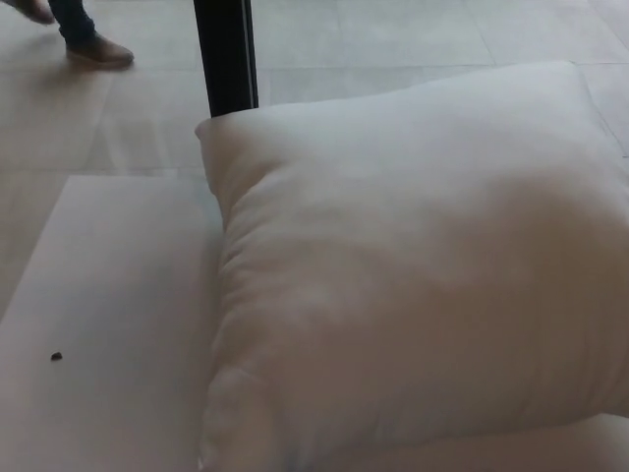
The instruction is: The robot uses its left hand to press on the left side of the pillow kept in the middle of the desk and uses its right hand to lift up and the right side of the pillow and turn it over
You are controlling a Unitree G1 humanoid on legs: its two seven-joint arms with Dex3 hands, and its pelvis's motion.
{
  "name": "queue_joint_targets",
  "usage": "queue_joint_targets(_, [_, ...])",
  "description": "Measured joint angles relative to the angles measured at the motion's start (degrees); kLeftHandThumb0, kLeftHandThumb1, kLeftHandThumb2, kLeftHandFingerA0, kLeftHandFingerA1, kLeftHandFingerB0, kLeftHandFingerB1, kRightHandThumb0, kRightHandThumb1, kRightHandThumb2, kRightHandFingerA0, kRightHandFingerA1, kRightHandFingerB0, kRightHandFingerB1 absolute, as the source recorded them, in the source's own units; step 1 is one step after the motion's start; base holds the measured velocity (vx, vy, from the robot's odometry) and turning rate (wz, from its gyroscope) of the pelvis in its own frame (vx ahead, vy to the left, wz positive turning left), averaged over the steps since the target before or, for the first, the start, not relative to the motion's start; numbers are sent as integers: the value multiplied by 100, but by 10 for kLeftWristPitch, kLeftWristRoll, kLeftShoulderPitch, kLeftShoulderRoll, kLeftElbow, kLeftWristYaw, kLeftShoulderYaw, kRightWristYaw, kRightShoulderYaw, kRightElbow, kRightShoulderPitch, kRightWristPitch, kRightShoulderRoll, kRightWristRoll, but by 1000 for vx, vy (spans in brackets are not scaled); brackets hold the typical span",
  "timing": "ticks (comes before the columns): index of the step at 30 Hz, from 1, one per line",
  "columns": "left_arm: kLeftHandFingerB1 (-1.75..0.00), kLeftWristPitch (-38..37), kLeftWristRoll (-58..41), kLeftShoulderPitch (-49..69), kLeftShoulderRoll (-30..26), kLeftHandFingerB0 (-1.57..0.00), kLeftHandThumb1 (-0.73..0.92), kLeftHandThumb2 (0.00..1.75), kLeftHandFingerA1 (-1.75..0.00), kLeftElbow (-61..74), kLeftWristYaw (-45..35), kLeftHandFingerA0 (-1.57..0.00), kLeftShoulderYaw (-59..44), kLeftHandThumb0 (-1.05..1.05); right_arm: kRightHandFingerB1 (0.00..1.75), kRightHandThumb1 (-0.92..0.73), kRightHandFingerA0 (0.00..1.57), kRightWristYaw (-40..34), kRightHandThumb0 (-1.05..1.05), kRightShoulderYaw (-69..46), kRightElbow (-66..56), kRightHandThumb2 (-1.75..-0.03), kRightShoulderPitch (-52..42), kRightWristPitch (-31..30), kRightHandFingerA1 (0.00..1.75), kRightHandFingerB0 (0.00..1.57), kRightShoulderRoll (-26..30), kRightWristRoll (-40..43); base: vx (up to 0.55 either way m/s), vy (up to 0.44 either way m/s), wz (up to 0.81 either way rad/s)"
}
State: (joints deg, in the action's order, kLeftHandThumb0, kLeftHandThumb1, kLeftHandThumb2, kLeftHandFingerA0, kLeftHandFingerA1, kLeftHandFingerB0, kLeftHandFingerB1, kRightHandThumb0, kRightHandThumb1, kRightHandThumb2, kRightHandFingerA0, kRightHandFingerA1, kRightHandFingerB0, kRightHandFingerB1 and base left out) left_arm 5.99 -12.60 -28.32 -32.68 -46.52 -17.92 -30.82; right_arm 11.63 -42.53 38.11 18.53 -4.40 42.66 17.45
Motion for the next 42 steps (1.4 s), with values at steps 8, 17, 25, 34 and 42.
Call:
queue_joint_targets(8, [-40, 41, -1, -2, 56, -3, 66, 102, -57, 159, 4, -22, 49, -74, 27, -87, 35, -2, -95, 74, -98, -66, 42, -27, 43, 20, -55, -1, 0, 0, 0])
queue_joint_targets(17, [-29, 101, 0, 13, 133, -19, 79, 64, -48, 314, 10, -39, 134, -71, 27, -89, 34, -2, -92, 184, -197, -67, 55, -70, 45, 21, -123, -6, 0, 0, 0])
queue_joint_targets(25, [-18, 156, 2, 78, 213, -1, 72, 112, -59, 402, 27, -19, 215, -86, 26, -90, 33, -5, -90, 249, -230, -68, 56, -113, 44, 17, -159, -16, 0, 0, 0])
queue_joint_targets(34, [-10, 221, 15, 117, 287, 0, 84, 121, -55, 435, 59, -7, 313, -92, 28, -92, 35, -17, -89, 327, -251, -68, 56, -158, 45, 21, -200, -33, 0, 0, 0])
queue_joint_targets(42, [0, 257, 28, 135, 316, 0, 92, 86, -52, 437, 94, -11, 340, -102, 39, -73, 23, -36, -95, 368, -267, -116, 68, -187, 55, 9, -222, -50, 0, 0, 0])
